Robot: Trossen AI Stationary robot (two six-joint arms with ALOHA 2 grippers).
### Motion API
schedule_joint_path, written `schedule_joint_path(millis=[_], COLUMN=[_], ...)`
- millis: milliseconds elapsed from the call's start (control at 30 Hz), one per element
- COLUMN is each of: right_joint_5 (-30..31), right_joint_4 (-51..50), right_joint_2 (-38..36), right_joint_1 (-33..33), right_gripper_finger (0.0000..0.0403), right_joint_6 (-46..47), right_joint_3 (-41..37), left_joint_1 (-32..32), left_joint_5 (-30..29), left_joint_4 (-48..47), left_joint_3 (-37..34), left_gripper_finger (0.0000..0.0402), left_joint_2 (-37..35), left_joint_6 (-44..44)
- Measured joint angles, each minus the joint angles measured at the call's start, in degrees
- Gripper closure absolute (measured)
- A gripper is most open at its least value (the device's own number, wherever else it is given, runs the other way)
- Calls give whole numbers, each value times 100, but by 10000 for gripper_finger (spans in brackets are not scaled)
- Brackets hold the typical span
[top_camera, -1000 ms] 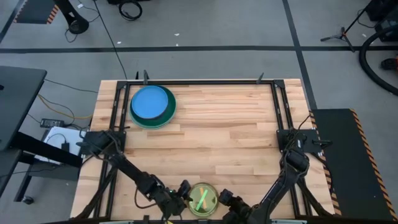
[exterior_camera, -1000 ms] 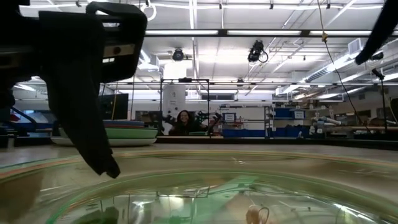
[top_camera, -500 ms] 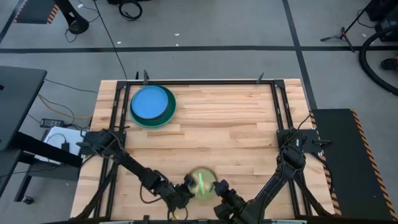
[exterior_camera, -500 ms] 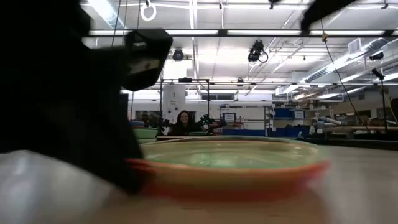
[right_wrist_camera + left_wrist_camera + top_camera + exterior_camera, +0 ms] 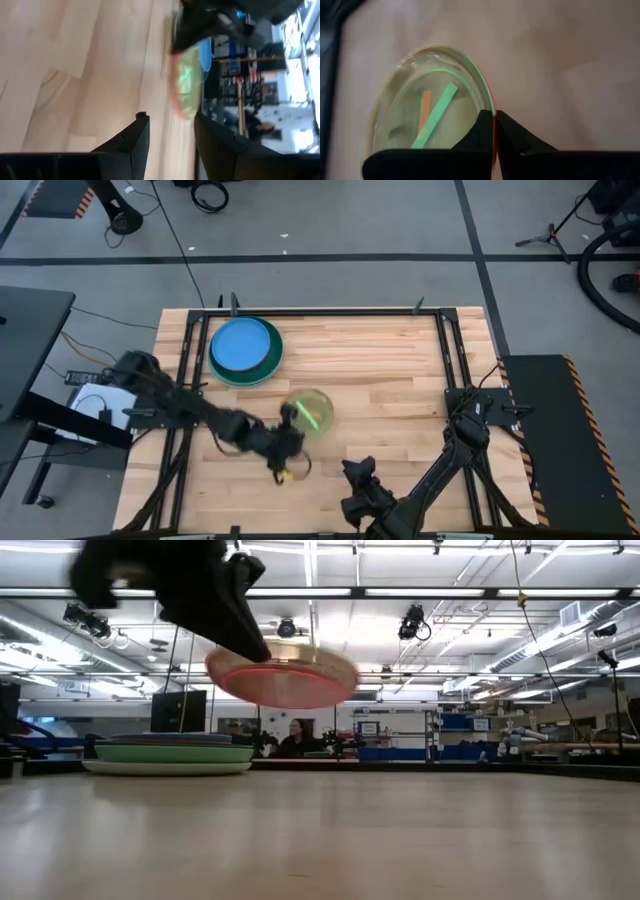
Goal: Stack plastic plates
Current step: Stack the stacked plates on top of the blue plate
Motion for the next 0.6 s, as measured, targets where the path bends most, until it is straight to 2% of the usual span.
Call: schedule_joint_path(millis=[167,267,333,433,600], right_joint_5=[-40,-138,-140,-26,64], right_joint_4=[218,389,499,458,331], right_joint_2=[-1,5,5,7,7], right_joint_1=[-80,-59,-5,102,169], right_gripper_finger=[242,242,242,242,242], right_joint_6=[255,309,496,903,1145], right_joint_3=[-132,-150,-150,-150,-150], left_joint_1=[718,997,1163,1439,1925], left_joint_5=[-665,-780,-804,-951,-1223], left_joint_4=[-1043,-1354,-1246,-970,-518], left_joint_3=[-3,-90,-443,-1339,-2669], left_gripper_finger=[391,391,391,391,391], left_joint_2=[-639,-927,-1234,-1866,-3159], left_joint_6=[-331,-407,-435,-760,-1062])
